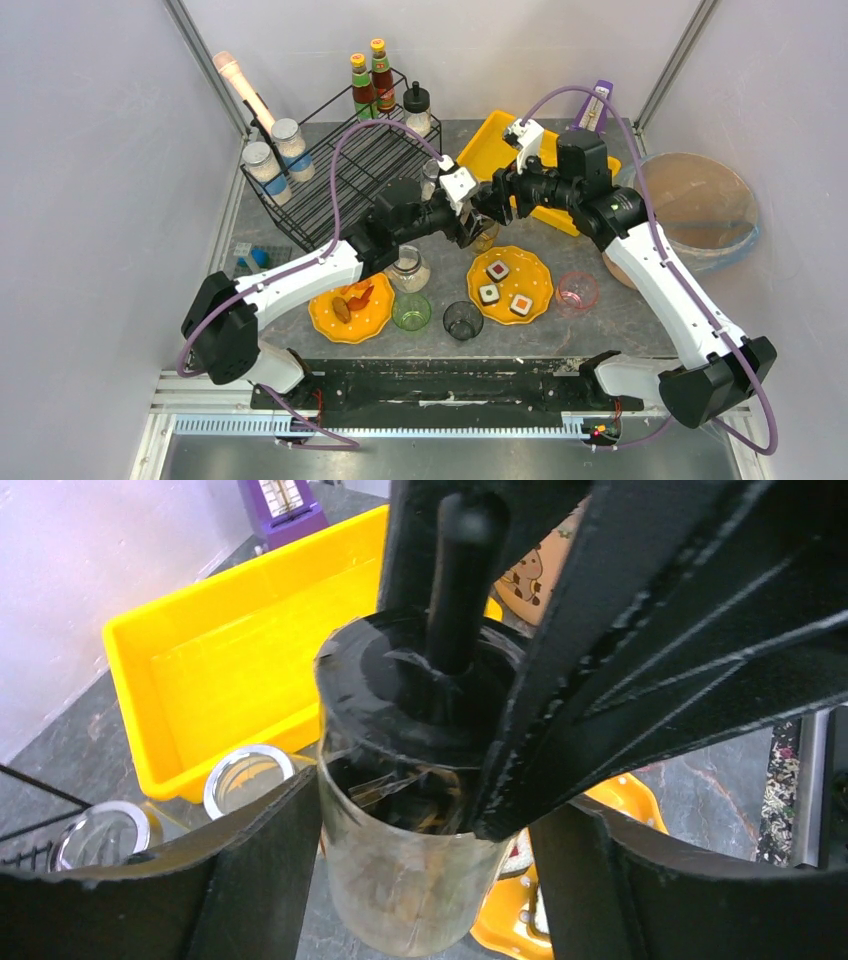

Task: Clear the kitchen counter

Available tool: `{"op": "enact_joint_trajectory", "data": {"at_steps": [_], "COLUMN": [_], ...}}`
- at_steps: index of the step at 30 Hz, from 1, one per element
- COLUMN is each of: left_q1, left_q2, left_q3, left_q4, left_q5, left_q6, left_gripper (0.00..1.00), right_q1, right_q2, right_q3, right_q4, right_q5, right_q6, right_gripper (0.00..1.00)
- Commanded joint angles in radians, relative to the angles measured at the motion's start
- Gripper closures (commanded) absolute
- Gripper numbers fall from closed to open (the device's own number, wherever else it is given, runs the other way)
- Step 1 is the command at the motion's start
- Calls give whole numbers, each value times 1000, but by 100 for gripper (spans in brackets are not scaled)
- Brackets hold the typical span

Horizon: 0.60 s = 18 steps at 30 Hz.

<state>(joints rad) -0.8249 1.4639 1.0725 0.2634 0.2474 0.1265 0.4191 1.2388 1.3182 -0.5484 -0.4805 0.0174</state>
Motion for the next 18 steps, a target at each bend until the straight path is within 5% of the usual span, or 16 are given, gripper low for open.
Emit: {"op": "enact_joint_trajectory", "data": {"at_steps": [1,4,10,15,18], "left_q1": [-6,-8,-6,8,41], "left_q2": [6,-4,-34,-63,-75], "left_q3": [23,11,-44,-86,-85], "left_q4": [80,79,132,182,187], "left_q5": [28,30,1,-103,-144], "left_q6": [83,88,50,12,-11], "left_gripper": [29,47,93,98,98], "right_q1": [5,6,5,5,6], "right_q2": [-40,-42,-60,-96,-136], "right_q3": [67,67,61,50,16], "right_q4": [38,36,46,70,102], "right_q5": [-59,-64,-6,138,218], "right_q6": [10,16,37,58,67], "right_gripper": [92,85,32,3,2]}}
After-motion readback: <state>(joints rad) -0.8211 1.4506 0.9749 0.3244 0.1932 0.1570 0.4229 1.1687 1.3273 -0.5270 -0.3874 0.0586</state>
